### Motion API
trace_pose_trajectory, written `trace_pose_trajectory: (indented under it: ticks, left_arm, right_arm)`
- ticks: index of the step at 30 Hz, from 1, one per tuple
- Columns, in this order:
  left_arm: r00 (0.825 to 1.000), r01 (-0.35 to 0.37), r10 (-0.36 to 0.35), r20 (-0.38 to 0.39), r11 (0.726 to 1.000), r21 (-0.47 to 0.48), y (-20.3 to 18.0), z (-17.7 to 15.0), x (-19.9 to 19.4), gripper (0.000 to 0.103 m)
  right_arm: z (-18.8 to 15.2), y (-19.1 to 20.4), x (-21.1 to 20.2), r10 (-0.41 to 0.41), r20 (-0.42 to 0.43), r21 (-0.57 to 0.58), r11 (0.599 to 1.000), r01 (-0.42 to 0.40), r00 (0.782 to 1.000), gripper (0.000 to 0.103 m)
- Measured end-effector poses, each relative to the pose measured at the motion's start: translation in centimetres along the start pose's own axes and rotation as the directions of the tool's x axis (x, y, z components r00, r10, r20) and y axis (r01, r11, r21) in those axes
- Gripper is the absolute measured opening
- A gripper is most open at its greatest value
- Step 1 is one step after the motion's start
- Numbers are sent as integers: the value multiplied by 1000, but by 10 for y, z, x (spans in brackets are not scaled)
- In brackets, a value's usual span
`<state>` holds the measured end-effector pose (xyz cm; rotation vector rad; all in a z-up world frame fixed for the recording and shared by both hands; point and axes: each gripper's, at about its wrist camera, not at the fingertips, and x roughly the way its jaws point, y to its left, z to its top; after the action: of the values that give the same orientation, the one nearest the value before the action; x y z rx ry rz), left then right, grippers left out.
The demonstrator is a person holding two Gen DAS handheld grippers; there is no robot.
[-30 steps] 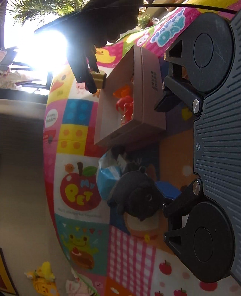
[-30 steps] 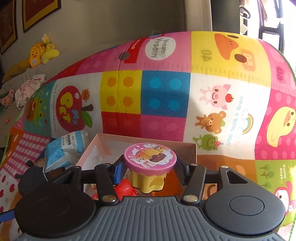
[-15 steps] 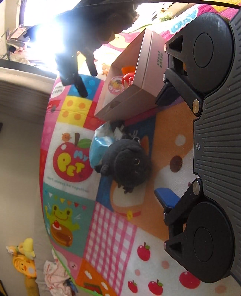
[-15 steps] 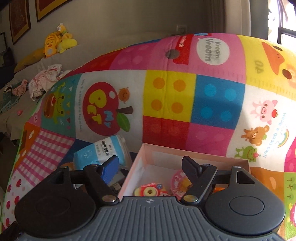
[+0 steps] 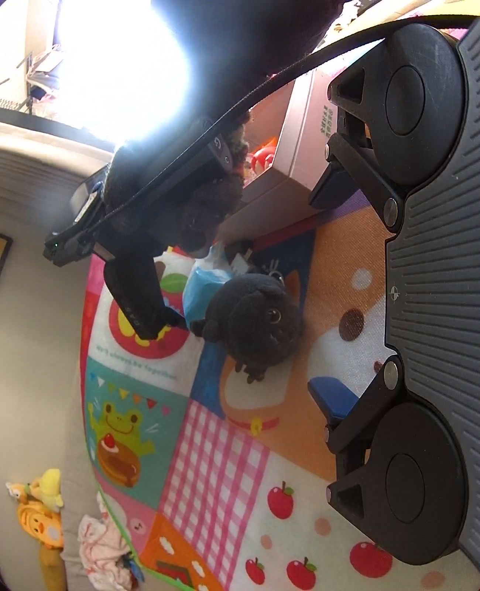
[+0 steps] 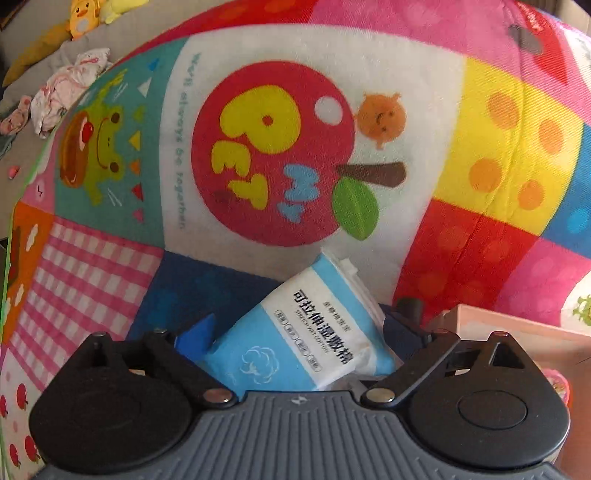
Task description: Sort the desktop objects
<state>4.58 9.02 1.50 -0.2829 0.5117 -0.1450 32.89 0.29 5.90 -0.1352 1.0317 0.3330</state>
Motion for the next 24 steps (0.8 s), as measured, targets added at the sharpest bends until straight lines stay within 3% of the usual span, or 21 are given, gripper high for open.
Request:
trace_pose_trajectory:
  ticks: [1, 4, 8, 13, 16, 19, 24]
  left_arm:
    - [1000, 3, -3, 2, 1000, 4, 0, 0, -1, 100]
    - [1000, 10, -10, 5, 1000, 14, -2, -1, -2, 101]
    - [1000, 19, -19, -1, 1000, 12, -3, -1, -1, 101]
    - [997, 77, -75, -28, 996, 53, -10, -4, -3, 102]
    - [992, 126, -122, -40, 985, 117, -21, -9, -6, 102]
    - [986, 167, -161, -50, 972, 164, -31, -14, -10, 103]
    - [986, 162, -154, -63, 976, 145, -29, -14, -7, 103]
  right_arm:
    - [-3, 2, 0, 4, -6, -5, 1000, -5, 1000, 97]
    - [-17, 14, -10, 15, 4, -117, 993, -14, 1000, 71]
    - [-41, 16, -37, 115, -33, -176, 977, -119, 993, 58]
    - [-76, 4, -93, 195, 23, -216, 959, -186, 981, 53]
    - [-93, -22, -144, 273, 118, -189, 950, -249, 955, 52]
    - [-121, -47, -184, 293, 195, -203, 946, -254, 936, 53]
    - [-184, -87, -210, 238, 204, -180, 963, -203, 950, 53]
